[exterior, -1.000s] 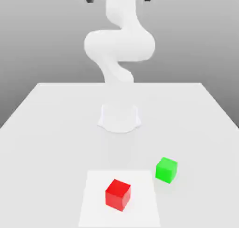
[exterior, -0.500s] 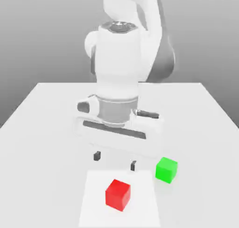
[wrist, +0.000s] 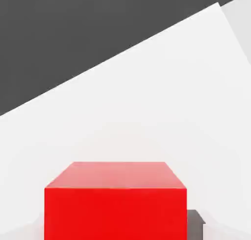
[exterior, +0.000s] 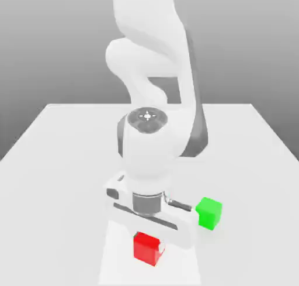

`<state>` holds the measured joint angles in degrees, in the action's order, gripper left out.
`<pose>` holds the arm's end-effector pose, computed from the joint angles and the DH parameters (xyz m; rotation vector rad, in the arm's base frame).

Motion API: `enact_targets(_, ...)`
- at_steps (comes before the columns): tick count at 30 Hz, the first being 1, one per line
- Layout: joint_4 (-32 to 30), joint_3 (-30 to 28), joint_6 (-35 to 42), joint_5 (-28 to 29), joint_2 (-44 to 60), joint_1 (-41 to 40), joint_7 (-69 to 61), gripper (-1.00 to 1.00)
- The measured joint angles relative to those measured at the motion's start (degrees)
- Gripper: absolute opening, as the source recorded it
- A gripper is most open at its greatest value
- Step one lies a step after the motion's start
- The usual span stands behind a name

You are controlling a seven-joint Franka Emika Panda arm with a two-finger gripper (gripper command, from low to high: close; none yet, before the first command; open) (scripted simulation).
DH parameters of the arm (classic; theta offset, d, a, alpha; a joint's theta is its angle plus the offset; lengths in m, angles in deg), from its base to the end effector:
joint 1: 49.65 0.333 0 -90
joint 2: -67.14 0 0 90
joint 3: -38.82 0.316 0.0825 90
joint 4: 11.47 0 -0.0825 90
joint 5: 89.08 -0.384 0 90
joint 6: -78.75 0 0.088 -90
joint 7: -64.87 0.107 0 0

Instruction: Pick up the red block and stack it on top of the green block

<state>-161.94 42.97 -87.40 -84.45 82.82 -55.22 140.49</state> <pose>0.4249 -0.0034 0.1552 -2.5295 1.8615 -0.0016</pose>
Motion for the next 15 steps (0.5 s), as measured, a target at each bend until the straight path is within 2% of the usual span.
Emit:
enact_targets(6,-2.3,2.5,8.4,-2.9,-10.7,-0.2,-4.5,-1.00)
enact_targets(15,-9.4,5.9,11.1,-5.7,-20.5,10.1,-25.2,-1.00)
